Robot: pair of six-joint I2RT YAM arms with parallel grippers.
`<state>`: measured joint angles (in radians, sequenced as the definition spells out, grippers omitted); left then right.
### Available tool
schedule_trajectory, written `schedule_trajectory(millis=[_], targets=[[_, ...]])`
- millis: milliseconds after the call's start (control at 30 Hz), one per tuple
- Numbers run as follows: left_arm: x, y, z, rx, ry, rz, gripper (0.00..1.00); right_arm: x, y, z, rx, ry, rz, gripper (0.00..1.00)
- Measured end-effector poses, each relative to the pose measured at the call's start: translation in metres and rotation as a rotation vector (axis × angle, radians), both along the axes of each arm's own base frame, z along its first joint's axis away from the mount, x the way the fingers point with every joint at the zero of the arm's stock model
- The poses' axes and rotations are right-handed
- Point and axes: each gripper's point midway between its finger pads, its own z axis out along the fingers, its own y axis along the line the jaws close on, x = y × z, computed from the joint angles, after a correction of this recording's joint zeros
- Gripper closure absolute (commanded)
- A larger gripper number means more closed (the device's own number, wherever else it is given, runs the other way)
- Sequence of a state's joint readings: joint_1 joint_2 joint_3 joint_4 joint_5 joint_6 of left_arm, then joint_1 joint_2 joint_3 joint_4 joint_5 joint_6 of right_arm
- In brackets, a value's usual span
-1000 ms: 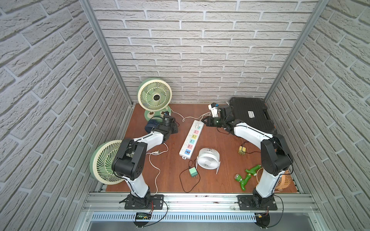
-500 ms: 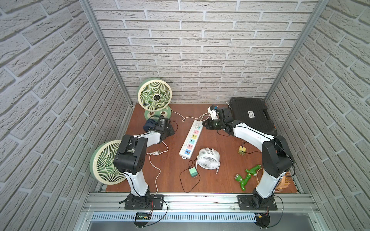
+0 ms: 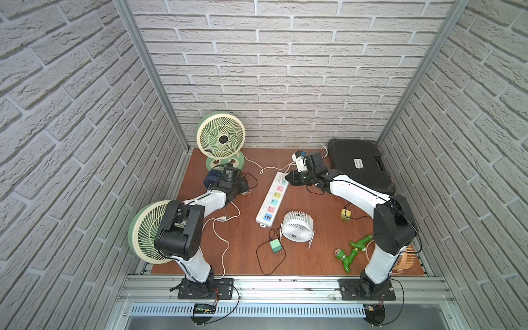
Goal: Unplug the desk fan from the power strip
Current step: Place the plug at the center of the board, then remove the plug from the socket.
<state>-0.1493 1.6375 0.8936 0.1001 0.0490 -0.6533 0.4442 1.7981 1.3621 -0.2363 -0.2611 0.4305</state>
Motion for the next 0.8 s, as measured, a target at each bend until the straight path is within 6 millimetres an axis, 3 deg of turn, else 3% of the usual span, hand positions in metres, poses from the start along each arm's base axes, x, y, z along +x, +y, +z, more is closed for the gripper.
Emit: schedule_trajectory(millis=[167,333,533,800], targets=[[-0.004,-0.012,0.042,0.008,-0.098,-0.048,0.48,-0.002,0.001,0.002,-0.048,-0.001,-0.023,0.77],[-0.014,-0.037,0.064,-0.002,-0.143,-0.132,0.51,-0.001,0.005,0.011,-0.091,-0.026,-0.057,0.75],[-0.028,-0.072,0.066,-0.028,-0.135,-0.243,0.52,0.006,0.016,0.014,-0.130,-0.043,-0.091,0.73],[-0.040,-0.112,0.051,-0.060,-0.105,-0.362,0.54,0.019,0.026,-0.011,-0.228,-0.005,-0.152,0.65]])
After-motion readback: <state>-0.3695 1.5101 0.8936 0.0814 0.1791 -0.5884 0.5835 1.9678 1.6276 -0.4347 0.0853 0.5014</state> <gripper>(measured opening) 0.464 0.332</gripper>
